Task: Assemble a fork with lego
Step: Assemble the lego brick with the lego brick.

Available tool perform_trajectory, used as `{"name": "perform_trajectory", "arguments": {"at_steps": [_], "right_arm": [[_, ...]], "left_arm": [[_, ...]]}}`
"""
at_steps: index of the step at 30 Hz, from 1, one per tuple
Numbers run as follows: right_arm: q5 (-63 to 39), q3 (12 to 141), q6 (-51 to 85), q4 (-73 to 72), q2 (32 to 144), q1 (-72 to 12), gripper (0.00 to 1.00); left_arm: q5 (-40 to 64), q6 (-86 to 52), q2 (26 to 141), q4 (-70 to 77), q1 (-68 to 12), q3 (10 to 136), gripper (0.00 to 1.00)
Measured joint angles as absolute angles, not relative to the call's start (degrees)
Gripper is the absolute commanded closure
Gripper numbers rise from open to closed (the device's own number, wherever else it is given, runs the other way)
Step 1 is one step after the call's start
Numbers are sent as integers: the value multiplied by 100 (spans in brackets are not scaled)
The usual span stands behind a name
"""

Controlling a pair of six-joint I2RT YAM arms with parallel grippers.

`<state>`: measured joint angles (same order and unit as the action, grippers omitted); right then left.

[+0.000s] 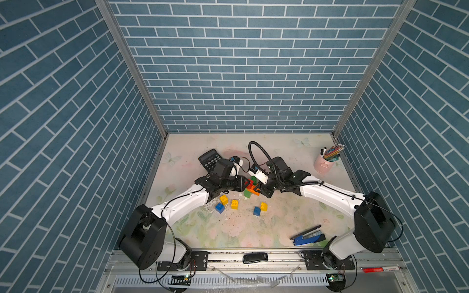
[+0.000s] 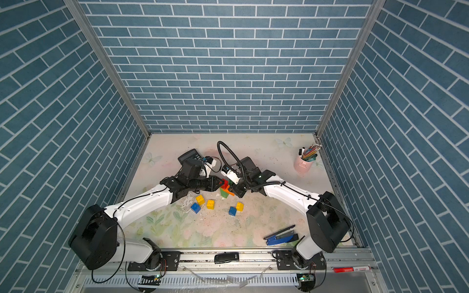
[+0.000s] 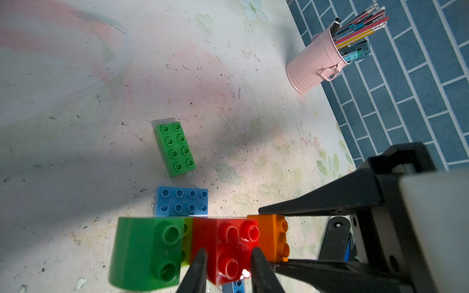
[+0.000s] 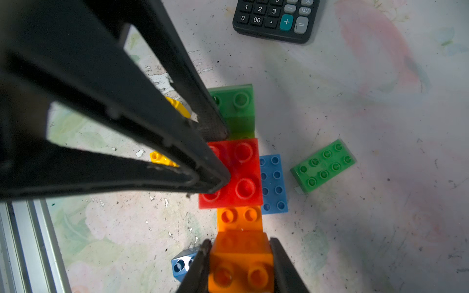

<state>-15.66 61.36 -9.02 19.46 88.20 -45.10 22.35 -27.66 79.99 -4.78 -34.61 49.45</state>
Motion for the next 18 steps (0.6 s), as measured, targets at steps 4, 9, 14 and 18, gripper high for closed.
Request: {"name": "perform_trajectory", "arguments": {"at_steps": [4,9,14,18], "right_arm": [[-1568,6136,-849,1931,8820,-4506,28],[-1651,6073,-681,1728,8823,-4480,11],[-1793,5942,-438,1413,8739,-4379,2],[-1887,5771,-233,1114,8475,-4276,2]], "left_arm": [[2235,-2766,7999,-473,-3459,4945,70],[2235,-2766,7994,-471,-3452,4945,70],[2235,-2766,7994,-471,-3450,4945,70],[2235,-2766,7994,-469,-3450,4945,70]]}}
